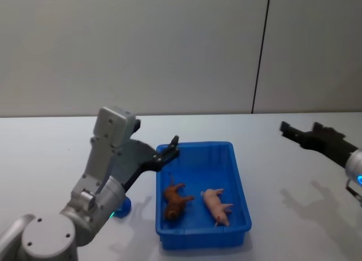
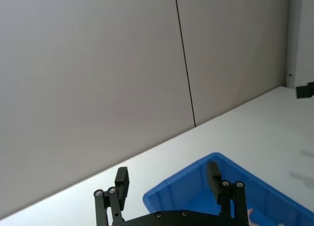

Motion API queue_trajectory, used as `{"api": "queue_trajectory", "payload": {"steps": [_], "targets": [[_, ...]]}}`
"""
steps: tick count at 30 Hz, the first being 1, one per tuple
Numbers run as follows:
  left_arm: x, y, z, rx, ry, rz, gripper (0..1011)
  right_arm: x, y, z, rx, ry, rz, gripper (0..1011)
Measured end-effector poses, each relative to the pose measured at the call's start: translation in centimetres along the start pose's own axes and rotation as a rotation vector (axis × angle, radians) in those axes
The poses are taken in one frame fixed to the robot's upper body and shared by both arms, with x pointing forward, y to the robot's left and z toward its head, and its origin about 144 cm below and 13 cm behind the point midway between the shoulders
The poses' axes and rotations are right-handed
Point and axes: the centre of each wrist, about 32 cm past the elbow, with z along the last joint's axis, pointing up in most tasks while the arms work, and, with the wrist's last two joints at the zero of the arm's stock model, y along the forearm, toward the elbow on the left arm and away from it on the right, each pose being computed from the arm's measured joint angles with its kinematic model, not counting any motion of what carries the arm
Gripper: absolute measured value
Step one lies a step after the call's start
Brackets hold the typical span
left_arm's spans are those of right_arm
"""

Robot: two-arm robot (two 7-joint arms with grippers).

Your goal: Pick up the two dolls from the table and place them into the box.

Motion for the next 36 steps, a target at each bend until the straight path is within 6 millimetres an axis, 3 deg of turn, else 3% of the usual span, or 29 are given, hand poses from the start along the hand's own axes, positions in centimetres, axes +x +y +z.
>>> {"api": "queue_trajectory", "payload": {"steps": [10, 19, 26, 36], "targets": [[0.9, 2.9, -0.2, 0.126, 0.092, 0.032, 1001, 1.2, -1.4, -0.1, 0.016, 0.029, -0.091, 1001], [2.3, 4.3, -1.1, 0.246, 0.176, 0.039, 1001, 1.7, -1.9, -0.1, 0.023, 0.041, -0.126, 1001], [3.9, 4.0, -2.1, 0.324, 0.213, 0.022, 1001, 1.9, -2.2, -0.1, 0.025, 0.046, -0.142, 1001], [6.5, 2.1, -3.9, 0.404, 0.242, -0.033, 1001, 2.1, -2.4, -0.1, 0.027, 0.049, -0.155, 1001]]}}
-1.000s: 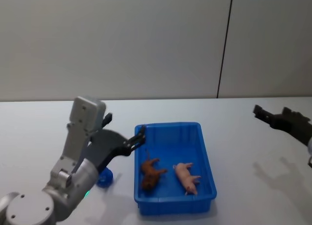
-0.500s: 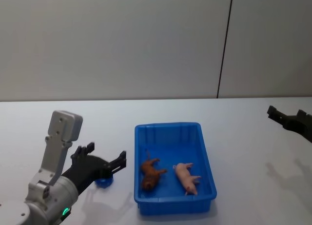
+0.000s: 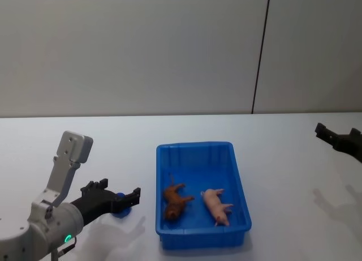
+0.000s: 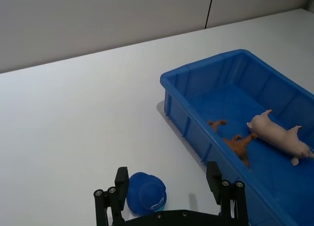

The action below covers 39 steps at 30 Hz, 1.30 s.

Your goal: Pick up the two dolls from the table and place them into the box.

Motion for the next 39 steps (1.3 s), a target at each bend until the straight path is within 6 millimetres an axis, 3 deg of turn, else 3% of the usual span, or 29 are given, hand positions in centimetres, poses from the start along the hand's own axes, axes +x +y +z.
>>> {"api": "queue_trajectory", "payload": {"steps": [16, 39], "targets": [[2.3, -3.3, -0.1, 0.122, 0.012, -0.058, 1001, 0.1, -0.1, 0.0, 0.002, 0.002, -0.005, 1001], [2.5, -3.8, 0.6, 0.223, 0.011, 0.007, 978, 0.1, -0.1, 0.0, 0.001, 0.003, -0.008, 1001]]}}
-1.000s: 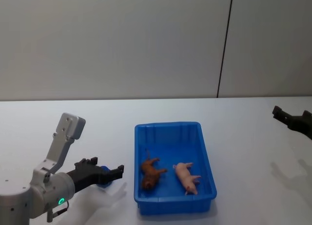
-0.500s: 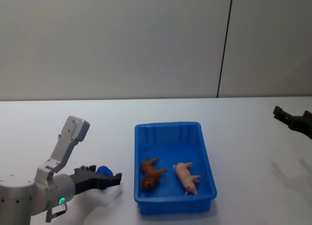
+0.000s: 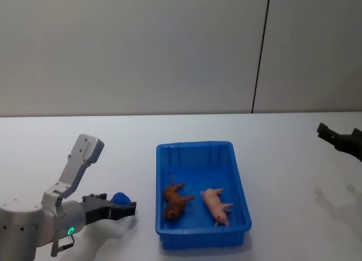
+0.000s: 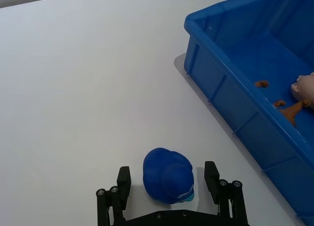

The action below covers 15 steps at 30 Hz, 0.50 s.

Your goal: Pick up the two dolls from the table and place them into the box.

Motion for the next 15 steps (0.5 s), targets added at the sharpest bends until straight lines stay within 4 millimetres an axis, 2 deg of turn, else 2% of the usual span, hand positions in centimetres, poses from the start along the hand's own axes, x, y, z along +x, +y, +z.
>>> {"api": "queue_trajectory", "payload": {"steps": [5, 15], "targets": [[0.01, -0.03, 0.07, 0.006, 0.000, 0.006, 883, 0.00, 0.00, 0.00, 0.000, 0.000, 0.000, 1001], [0.03, -0.05, 0.20, 0.012, 0.000, 0.013, 583, 0.00, 0.00, 0.00, 0.000, 0.000, 0.000, 1001]]}}
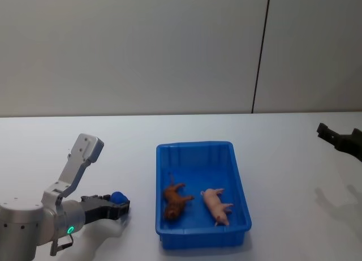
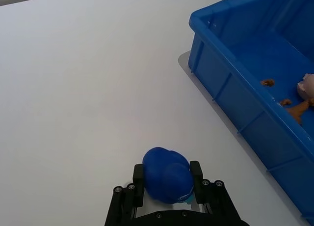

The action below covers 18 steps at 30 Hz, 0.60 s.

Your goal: Pick up the two dolls from the table and place them into the box.

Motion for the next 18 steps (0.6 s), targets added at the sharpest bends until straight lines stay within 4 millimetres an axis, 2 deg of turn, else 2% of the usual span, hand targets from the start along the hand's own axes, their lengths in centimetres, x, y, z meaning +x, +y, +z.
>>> {"api": "queue_trajectory", "payload": {"steps": [18], "targets": [[-0.17, 0.37, 0.51, -0.079, -0.020, 0.038, 454, 0.00, 0.00, 0.00, 0.000, 0.000, 0.000, 1001]]}}
